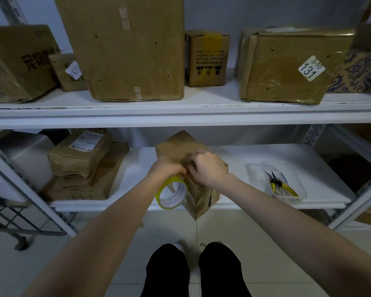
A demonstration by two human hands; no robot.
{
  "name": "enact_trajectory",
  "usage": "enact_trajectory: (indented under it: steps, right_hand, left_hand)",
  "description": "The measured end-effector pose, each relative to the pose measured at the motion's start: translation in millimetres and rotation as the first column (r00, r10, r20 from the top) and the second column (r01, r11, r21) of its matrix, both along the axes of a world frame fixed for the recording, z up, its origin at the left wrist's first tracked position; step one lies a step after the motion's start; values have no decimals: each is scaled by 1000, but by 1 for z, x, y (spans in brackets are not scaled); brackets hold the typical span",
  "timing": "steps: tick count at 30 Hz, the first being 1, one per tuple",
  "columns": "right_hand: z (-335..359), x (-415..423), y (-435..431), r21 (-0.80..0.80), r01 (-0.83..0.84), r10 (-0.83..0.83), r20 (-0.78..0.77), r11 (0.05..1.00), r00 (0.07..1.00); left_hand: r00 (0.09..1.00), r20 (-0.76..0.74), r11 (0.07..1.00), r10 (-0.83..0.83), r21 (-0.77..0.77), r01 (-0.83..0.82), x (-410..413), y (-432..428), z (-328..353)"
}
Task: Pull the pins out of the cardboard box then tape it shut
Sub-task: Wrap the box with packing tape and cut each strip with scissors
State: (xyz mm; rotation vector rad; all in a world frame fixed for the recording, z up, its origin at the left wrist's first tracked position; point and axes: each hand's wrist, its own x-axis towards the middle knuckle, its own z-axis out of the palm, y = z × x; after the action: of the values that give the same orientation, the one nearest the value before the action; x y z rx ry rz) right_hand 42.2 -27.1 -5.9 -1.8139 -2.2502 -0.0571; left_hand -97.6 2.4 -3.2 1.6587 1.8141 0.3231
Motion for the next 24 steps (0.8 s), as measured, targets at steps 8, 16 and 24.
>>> enact_trajectory:
  steps: [8,16,24]
  right_hand:
    - [-18,22,-3,-241,-172,189,51,955,981]
    - [2,36,9,-177,-188,222,202,966,954]
    - [-6,29,-2,-102,-125,140,157,987,978]
  left_hand:
    - [991,137,1000,-6,29,2,10,-13,-2]
    - [839,501,975,213,-166,-149,13,-33,-12]
    - [788,579,957,210,-285,-47,9,-44,-17]
